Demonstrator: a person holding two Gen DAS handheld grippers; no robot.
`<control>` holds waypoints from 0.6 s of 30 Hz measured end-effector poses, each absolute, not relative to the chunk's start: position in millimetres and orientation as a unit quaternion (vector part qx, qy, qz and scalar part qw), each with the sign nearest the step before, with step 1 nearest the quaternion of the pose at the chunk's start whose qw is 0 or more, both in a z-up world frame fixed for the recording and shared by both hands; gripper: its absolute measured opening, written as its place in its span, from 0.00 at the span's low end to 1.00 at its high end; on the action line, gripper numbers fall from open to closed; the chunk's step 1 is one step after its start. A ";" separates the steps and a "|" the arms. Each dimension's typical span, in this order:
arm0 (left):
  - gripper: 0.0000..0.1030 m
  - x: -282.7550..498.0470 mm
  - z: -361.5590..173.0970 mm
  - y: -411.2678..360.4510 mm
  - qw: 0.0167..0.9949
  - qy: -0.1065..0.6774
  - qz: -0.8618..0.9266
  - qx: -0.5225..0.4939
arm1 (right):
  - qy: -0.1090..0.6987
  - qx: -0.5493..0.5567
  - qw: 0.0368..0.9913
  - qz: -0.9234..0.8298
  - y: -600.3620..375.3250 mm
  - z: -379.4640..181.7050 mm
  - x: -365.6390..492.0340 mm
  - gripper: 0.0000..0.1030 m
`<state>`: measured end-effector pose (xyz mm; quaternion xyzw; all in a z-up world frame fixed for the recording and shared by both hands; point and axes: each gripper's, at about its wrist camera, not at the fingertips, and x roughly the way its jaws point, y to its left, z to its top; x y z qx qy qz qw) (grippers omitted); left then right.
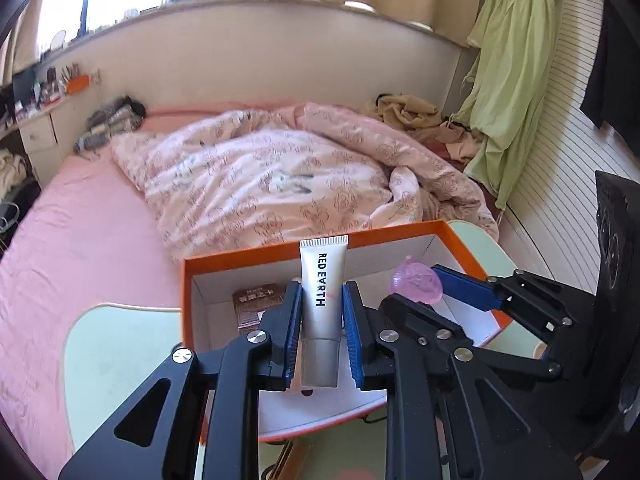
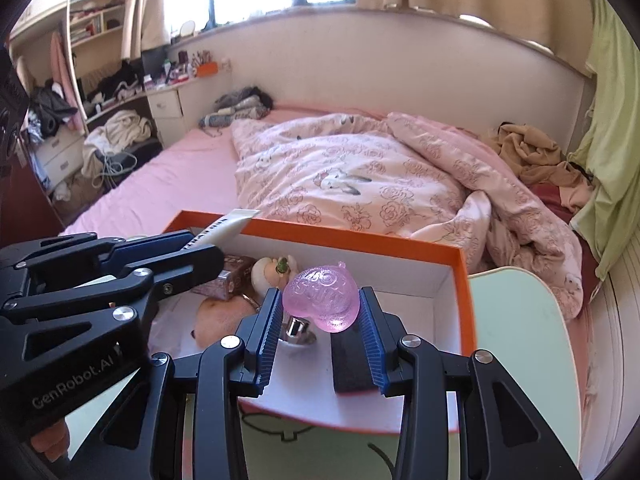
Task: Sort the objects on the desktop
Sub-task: 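Carry the tube and pink heart into the orange box and open both grippers, then move both grippers back out of the orange box toward the table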
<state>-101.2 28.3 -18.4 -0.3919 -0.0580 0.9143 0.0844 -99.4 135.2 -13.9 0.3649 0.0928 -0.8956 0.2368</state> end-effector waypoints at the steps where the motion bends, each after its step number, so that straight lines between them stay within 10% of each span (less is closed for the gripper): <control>1: 0.21 -104.6 -21.8 27.2 0.083 -0.062 0.912 -0.397 | 0.096 0.367 0.237 -0.895 132.7 -15.7 -101.6 0.36; 12: 0.33 -98.2 -25.9 23.7 0.051 -0.059 0.914 -0.397 | 0.093 0.359 0.213 -0.904 141.0 -17.3 -102.3 0.46; 18: 0.59 -72.3 -21.3 11.5 0.048 -0.093 0.910 -0.402 | 0.082 0.345 0.212 -0.911 151.9 -4.0 -82.0 0.49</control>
